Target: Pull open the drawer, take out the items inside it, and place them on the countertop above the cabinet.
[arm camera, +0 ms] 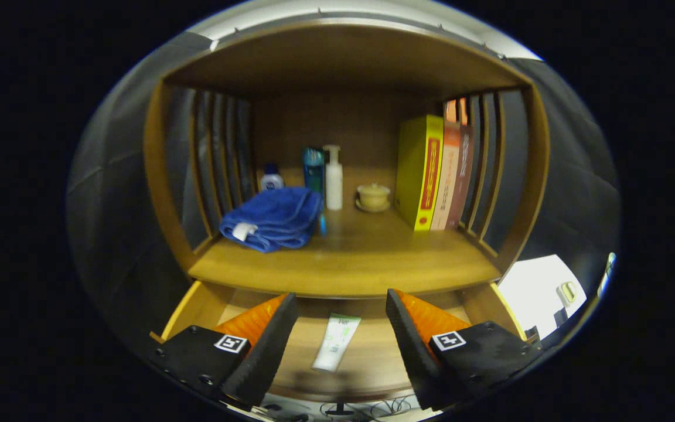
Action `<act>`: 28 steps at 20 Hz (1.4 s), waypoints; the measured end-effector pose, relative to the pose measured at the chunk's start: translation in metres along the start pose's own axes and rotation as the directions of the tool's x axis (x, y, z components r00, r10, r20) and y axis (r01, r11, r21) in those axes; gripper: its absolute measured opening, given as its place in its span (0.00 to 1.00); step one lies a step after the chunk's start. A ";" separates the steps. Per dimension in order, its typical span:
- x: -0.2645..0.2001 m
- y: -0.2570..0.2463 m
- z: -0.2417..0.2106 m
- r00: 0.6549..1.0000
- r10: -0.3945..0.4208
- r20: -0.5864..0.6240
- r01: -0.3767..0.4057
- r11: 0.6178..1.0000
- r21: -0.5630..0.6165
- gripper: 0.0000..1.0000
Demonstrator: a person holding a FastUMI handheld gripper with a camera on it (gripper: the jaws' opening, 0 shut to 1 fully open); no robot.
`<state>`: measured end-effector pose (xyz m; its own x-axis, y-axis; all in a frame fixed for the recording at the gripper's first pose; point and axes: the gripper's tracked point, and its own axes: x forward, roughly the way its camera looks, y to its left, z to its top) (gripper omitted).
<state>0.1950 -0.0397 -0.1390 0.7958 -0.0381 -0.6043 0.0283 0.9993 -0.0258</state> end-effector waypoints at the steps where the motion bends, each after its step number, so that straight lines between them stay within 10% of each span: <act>1: 0.017 0.002 -0.013 0.998 0.007 -0.069 -0.007 1.000 0.010 0.99; 11: 0.078 0.023 -0.134 0.852 0.020 -0.524 0.017 0.998 0.066 0.98; 16: 0.086 0.026 -0.146 0.797 -0.007 -0.604 0.046 0.998 0.049 0.72; 22: 0.090 0.025 -0.131 0.816 -0.032 -0.577 0.067 0.997 0.040 0.47; 28: 0.069 0.025 -0.092 0.875 -0.040 -0.483 0.044 0.999 -0.004 0.47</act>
<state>0.1948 -0.0179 -0.2545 0.4026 -0.0754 -0.9123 0.0608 0.9966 -0.0556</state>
